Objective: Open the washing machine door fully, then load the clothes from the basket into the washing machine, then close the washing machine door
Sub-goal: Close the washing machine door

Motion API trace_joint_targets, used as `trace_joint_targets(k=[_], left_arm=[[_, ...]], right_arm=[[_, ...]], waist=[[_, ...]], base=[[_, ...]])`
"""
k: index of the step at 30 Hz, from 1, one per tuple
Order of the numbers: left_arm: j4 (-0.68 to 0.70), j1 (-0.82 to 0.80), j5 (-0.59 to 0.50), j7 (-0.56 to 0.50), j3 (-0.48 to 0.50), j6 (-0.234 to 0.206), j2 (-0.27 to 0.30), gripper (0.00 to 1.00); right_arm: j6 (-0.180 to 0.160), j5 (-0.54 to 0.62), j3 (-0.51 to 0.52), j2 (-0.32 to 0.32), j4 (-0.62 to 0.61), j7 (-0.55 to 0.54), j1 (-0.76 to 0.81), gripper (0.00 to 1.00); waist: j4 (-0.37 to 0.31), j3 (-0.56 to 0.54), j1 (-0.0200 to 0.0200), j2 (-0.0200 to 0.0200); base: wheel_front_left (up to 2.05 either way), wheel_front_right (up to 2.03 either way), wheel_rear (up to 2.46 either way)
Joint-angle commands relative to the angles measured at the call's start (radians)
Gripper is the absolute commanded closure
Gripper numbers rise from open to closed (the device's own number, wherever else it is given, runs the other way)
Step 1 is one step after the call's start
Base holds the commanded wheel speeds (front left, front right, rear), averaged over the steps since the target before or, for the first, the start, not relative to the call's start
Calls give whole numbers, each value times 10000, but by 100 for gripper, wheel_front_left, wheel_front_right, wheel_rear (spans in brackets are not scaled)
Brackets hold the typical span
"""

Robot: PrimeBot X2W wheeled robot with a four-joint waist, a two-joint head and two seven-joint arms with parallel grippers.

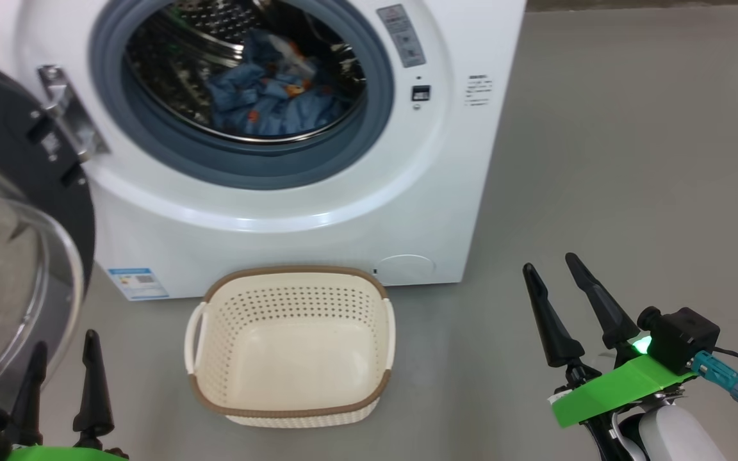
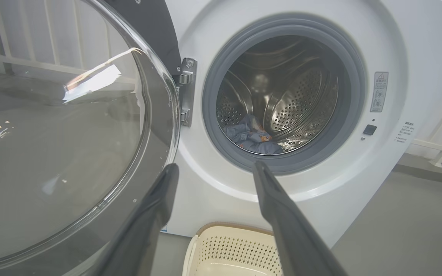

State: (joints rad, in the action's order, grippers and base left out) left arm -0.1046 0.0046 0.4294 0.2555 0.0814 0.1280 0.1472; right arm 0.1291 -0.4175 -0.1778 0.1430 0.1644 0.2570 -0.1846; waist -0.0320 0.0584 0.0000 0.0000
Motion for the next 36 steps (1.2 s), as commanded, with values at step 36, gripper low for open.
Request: trace_joint_targets(k=[36], left_arm=[[-291, -371, -887, 63, 998, -152, -536, 0]], right_arm=[[16, -318, -510, 344, 92, 48, -145, 0]], waist=[[3962, -341, 0, 0]], base=[[0, 0, 0]])
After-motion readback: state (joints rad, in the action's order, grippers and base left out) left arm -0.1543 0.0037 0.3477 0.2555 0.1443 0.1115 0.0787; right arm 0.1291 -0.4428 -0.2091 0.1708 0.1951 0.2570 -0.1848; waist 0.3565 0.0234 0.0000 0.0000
